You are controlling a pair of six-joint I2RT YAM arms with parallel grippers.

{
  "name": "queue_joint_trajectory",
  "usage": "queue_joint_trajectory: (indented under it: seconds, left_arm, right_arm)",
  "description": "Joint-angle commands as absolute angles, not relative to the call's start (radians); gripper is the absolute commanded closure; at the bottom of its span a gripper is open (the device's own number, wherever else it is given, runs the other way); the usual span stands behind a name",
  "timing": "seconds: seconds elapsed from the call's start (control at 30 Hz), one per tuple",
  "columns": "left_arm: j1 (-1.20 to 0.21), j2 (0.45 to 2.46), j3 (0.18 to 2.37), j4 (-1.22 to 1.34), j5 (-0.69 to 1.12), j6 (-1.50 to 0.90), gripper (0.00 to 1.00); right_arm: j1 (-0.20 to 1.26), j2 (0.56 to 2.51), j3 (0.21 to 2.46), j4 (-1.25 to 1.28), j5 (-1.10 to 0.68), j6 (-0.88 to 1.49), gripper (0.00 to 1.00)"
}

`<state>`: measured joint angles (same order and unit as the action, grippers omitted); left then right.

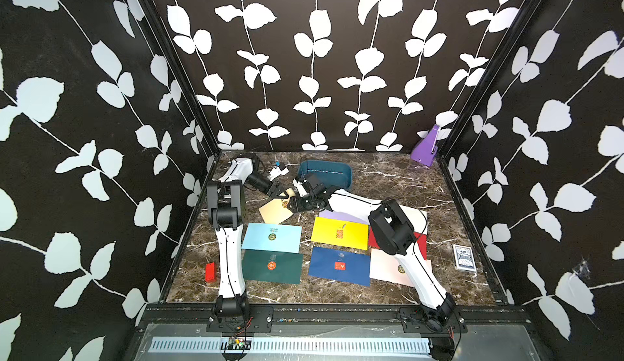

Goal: Put the sealed envelopes into the storage box
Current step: Pick up the envelope from the center of the board, then move the storage box to the center of the board.

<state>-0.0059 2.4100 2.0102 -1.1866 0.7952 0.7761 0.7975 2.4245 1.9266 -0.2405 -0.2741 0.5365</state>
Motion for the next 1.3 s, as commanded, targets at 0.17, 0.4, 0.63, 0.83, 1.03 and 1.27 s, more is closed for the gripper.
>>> queue_joint_trajectory:
  seconds: [0.17,0.4,0.63,0.83,1.03,1.27]
  left_arm:
    - [-0.005,2.381,2.053,-1.214,0.773,0.754,0.78]
    - [-0.003,2.352,2.103,-1.229,0.758,0.727,0.99]
    - [-0.004,2.280,2.148,-1.281,0.709,0.714,1.00]
    - [-0.004,2.207,2.174,-1.270,0.569,0.652,1.00]
    - [-0.003,2.155,2.214,-1.235,0.394,0.545,1.00]
    - [-0.060,2.036,2.163,-1.139,0.232,0.425,1.00]
  right_arm:
    - [0.784,2.460,1.965,-0.252,-0.242,0.524,0.36]
    - [0.781,2.408,1.950,-0.281,-0.230,0.494,0.24]
    - [0.774,2.284,1.940,-0.381,-0.203,0.471,0.13]
    - [0.756,2.166,1.886,-0.409,-0.192,0.531,0.11]
    - [0.695,2.067,1.889,-0.592,-0.104,0.614,0.12]
    - [0.542,2.050,1.855,-0.749,0.051,0.671,0.26]
